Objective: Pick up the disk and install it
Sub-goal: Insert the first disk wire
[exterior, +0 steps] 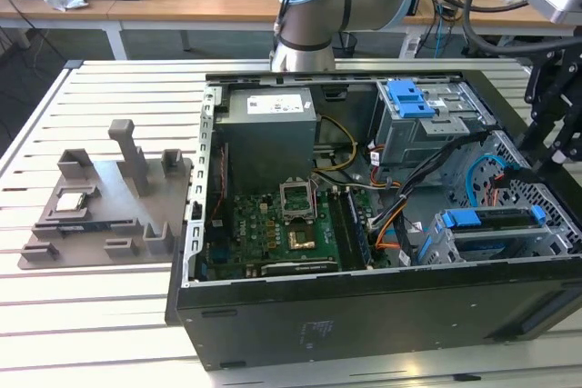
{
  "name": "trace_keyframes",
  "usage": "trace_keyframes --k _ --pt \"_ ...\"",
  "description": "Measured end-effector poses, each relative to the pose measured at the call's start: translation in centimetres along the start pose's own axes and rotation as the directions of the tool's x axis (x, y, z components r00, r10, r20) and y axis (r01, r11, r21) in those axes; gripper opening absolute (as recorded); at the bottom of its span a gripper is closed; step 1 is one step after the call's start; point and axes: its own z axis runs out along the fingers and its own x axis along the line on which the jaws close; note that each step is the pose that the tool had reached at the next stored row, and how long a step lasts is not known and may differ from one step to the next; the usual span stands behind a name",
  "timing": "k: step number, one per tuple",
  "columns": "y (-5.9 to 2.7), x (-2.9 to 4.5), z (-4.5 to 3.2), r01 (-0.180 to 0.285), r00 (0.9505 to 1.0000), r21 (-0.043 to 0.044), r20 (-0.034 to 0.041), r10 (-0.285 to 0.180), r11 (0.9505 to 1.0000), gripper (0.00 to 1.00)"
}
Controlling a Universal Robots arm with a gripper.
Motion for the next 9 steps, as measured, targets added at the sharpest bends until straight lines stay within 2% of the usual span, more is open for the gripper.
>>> trace_keyframes --k 2,3,4,6,9 --pt "-0.26 -0.4 0.34 0.0 1.0 -0.0007 -0.0003 0.0 1.0 0.42" --pt "-0.5 -0.46 0.71 -0.001 1.0 -0.001 -0.0002 0.001 1.0 0.42" --pt "-0.81 -0.47 1.41 -0.003 1.0 -0.001 -0.0003 0.003 1.0 0.42" --pt "-0.94 -0.41 2.18 -0.004 1.0 -0.0009 -0.001 0.004 1.0 0.42" --pt "-0.97 -0.19 2.53 -0.004 1.0 -0.0009 -0.0026 0.004 1.0 0.42"
